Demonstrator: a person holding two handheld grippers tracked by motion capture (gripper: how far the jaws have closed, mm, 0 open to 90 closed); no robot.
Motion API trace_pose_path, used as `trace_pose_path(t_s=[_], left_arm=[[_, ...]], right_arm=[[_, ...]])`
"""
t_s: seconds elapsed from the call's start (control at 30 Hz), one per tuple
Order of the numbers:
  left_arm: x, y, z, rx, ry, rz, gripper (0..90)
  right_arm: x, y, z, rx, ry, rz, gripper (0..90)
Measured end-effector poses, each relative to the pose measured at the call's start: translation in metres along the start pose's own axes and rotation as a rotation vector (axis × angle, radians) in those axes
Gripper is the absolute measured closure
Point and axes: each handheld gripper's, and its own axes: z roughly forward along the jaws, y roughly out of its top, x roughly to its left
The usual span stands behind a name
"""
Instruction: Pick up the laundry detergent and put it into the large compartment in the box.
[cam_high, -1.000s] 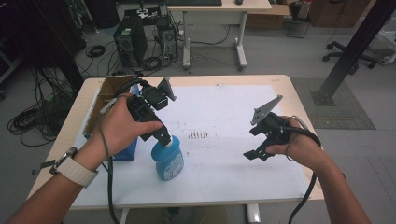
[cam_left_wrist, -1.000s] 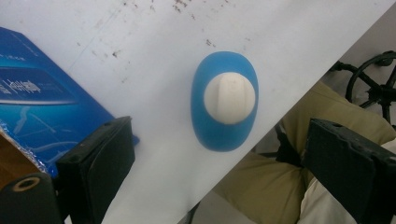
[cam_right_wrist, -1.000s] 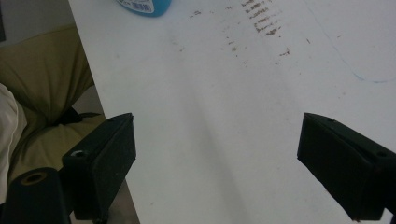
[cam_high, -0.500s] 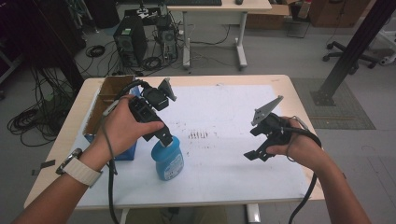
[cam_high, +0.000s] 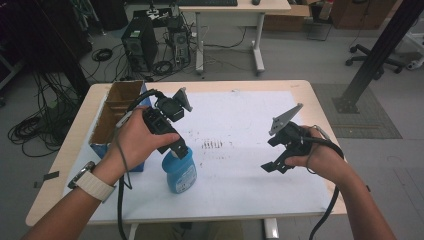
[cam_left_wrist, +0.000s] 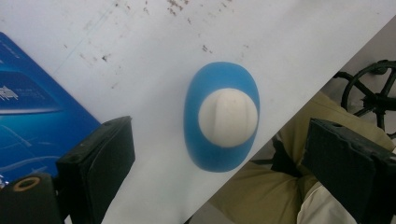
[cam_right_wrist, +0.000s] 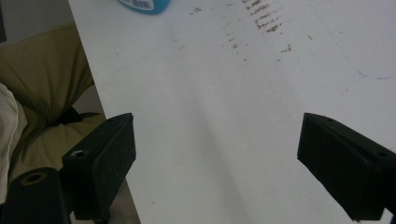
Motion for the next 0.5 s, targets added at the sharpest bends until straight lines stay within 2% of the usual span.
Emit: trace_pose_path(t_s=[0.5], left_arm=[[0.000, 0.000, 0.017, 0.008, -0.004, 0.003, 9.4]], right_arm=[[0.000, 0.000, 0.002, -0.002, 0.001, -0.002, 11.8]])
